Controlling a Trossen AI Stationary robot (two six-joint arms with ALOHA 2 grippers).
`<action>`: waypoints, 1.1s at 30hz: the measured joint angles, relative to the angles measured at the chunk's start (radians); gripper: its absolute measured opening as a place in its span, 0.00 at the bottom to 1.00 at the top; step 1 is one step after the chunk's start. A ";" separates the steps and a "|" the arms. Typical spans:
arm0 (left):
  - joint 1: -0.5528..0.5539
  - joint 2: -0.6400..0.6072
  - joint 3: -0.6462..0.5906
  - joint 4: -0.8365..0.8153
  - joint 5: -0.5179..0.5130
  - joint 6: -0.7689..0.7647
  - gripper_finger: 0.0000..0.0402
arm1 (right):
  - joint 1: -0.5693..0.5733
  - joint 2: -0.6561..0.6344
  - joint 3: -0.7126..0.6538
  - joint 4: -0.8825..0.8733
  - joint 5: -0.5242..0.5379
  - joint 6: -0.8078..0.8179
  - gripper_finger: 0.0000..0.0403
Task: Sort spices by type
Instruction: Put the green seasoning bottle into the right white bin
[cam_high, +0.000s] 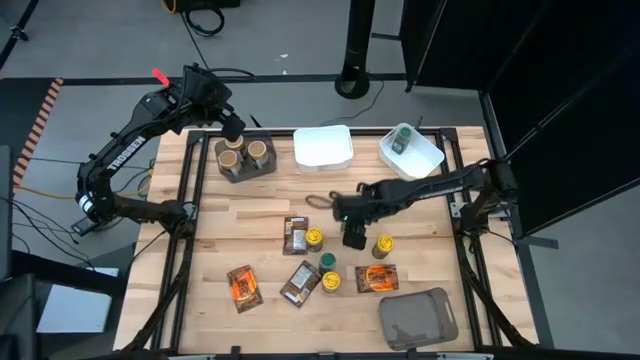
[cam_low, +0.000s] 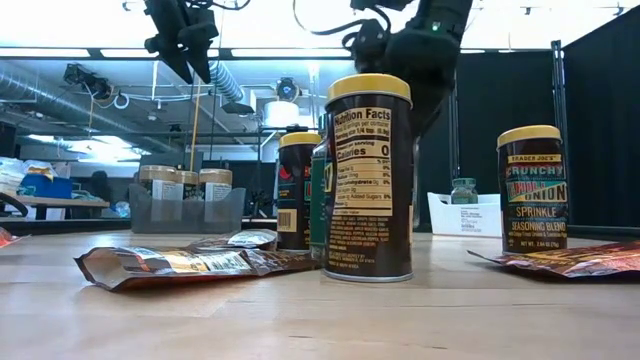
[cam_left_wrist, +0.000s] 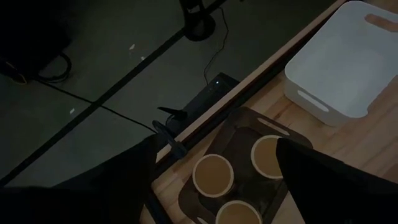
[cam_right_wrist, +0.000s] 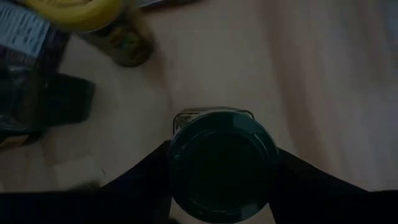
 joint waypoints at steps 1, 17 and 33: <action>0.000 0.000 0.000 0.000 0.000 0.000 0.84 | -0.015 -0.023 0.000 -0.017 0.000 -0.001 0.51; 0.000 0.000 0.000 0.012 0.000 -0.001 0.84 | -0.579 -0.358 0.000 -0.300 0.184 -0.117 0.51; 0.000 0.000 0.000 0.019 0.000 -0.001 0.84 | -0.942 -0.361 -0.175 -0.174 0.049 -0.320 0.51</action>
